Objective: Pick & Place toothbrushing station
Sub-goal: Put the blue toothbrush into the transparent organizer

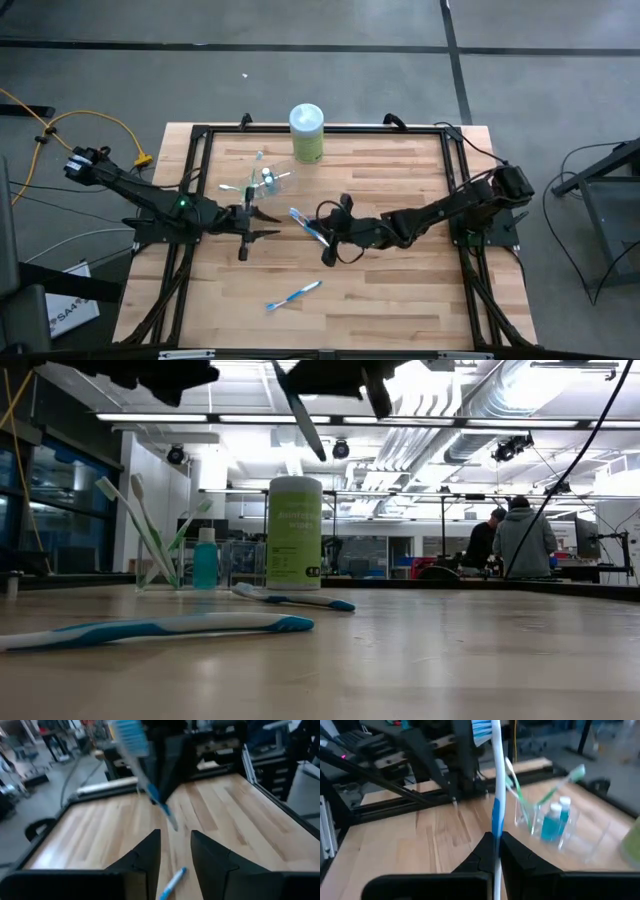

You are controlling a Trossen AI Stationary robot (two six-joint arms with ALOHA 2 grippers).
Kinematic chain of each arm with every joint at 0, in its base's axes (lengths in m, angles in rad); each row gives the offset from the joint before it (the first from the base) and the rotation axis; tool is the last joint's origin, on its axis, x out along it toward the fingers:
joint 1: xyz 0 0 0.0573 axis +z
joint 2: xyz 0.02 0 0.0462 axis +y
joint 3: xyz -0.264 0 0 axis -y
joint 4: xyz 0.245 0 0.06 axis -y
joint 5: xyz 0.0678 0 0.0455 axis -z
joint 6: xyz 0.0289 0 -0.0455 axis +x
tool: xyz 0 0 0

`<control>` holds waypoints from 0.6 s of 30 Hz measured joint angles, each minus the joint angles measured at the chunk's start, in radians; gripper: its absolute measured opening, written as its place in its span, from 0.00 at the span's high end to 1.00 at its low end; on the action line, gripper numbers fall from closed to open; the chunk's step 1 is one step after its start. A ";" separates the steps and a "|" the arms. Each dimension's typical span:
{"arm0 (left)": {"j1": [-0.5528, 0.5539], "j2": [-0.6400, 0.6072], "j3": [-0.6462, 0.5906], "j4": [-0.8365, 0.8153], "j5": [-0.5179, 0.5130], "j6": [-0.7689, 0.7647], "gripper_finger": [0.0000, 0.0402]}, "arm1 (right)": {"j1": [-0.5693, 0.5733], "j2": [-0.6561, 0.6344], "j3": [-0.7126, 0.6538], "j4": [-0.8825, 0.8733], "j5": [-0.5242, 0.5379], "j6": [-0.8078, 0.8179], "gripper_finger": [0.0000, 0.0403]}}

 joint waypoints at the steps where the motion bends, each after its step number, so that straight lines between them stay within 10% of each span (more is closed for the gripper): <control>1: 0.005 0.000 0.000 0.015 0.000 0.014 0.74 | 0.008 0.000 0.000 0.014 0.013 -0.030 0.99; 18: 0.125 0.067 0.000 0.259 0.228 0.078 0.74 | 0.029 0.000 0.000 0.213 -0.044 -0.346 0.99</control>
